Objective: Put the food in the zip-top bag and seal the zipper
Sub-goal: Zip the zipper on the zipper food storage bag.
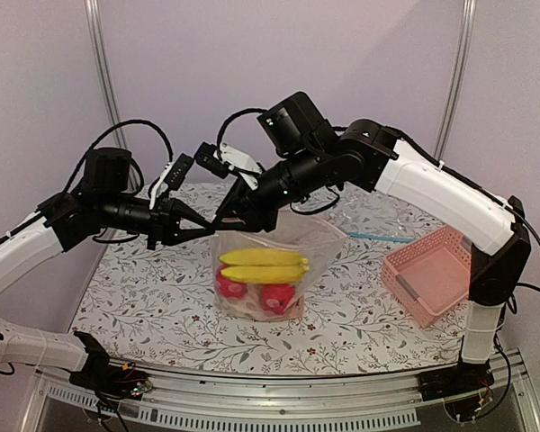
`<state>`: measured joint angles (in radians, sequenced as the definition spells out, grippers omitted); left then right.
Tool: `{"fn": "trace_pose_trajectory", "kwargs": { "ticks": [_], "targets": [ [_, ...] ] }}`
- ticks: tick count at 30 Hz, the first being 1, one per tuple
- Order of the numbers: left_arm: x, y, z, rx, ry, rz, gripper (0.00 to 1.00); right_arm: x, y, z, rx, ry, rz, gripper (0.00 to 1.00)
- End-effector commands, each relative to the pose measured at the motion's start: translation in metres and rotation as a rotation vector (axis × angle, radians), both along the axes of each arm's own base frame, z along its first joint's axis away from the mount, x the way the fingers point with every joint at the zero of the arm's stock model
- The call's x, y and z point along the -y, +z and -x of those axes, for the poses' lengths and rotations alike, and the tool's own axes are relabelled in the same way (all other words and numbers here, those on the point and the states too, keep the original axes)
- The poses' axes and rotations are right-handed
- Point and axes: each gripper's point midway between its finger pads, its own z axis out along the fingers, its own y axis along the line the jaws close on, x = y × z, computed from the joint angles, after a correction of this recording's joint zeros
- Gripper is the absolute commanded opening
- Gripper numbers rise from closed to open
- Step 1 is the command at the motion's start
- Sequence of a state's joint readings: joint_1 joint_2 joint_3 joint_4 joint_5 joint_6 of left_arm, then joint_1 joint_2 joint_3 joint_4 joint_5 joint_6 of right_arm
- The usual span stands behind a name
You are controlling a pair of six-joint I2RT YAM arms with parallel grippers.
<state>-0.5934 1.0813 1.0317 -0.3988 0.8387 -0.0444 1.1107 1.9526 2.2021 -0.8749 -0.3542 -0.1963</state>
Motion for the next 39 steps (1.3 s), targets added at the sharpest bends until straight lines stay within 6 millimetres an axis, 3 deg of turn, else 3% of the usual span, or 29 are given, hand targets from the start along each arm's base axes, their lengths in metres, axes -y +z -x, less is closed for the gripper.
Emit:
{"fn": "trace_pose_trajectory", "kwargs": {
  "ticks": [1, 9, 15, 39],
  "targets": [
    [0.003, 0.011, 0.004, 0.029, -0.027, 0.016, 0.0, -0.007, -0.003, 0.001, -0.007, 0.011, -0.002, 0.25],
    [0.003, 0.012, 0.003, 0.033, -0.024, 0.017, 0.0, -0.006, -0.008, -0.002, -0.006, -0.001, 0.016, 0.15],
    [0.002, 0.011, 0.003, 0.036, -0.017, 0.014, 0.0, -0.006, -0.007, -0.003, 0.002, -0.006, 0.016, 0.0],
    [-0.017, 0.012, -0.029, 0.101, 0.181, -0.027, 0.0, 0.027, -0.01, -0.011, 0.079, -0.089, 0.107, 0.0]
  ]
}}
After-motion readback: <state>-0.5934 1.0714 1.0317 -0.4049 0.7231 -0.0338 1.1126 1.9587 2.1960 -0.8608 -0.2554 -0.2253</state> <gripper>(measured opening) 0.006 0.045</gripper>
